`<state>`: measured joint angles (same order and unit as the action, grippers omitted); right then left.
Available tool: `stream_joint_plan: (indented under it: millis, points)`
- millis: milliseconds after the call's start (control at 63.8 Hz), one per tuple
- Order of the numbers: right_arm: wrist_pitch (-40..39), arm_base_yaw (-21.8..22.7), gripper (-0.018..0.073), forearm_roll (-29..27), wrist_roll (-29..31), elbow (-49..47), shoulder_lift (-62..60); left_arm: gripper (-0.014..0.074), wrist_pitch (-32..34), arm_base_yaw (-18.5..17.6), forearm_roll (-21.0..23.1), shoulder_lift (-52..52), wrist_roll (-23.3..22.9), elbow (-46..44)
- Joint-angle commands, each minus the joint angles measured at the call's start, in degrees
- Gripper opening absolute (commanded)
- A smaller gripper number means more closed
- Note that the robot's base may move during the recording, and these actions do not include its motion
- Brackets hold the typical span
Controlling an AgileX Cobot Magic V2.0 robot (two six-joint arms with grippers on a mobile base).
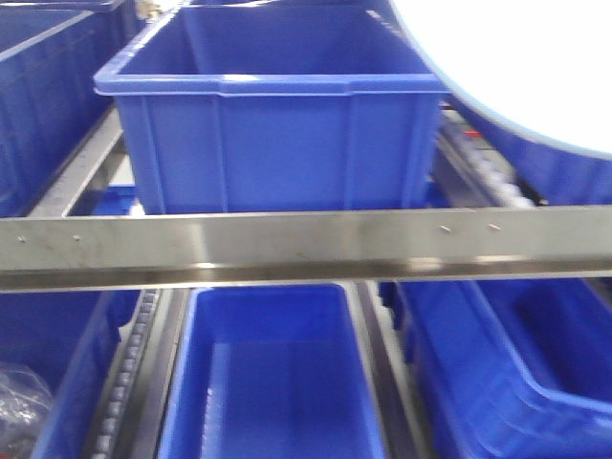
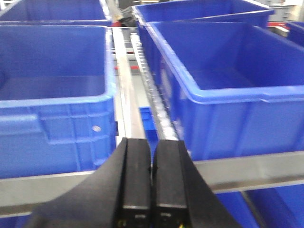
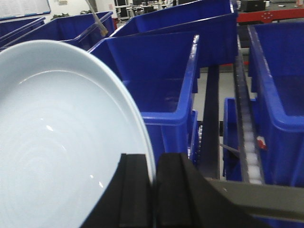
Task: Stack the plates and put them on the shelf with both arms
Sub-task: 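Drive up to the shelf and hold the plates above a blue bin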
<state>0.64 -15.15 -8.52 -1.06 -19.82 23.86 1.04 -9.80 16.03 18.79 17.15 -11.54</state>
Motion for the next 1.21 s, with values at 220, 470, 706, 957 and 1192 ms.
stream_joint_plan:
  millis: [220,470,706,957,1192]
  points:
    - [-6.03,0.36,0.0048,0.12,0.00,-1.73,0.07,0.0080,4.52,-0.08,0.09,0.42,-0.12,-1.64]
    - [-6.03,0.36,0.0048,0.12,0.00,-1.73,0.07,0.0080,4.52,-0.08,0.09,0.42,-0.12,-1.64]
    - [-6.03,0.36,0.0048,0.12,0.00,-1.73,0.07,0.0080,4.52,-0.08,0.09,0.42,-0.12,-1.64]
    - [-6.03,0.36,0.0048,0.12,0.00,-1.73,0.07,0.0080,4.52,-0.08,0.09,0.42,-0.12,-1.64]
    - [-6.03,0.36,0.0048,0.12,0.00,-1.73,0.07,0.0080,4.52,-0.08,0.09,0.42,-0.12,-1.64]
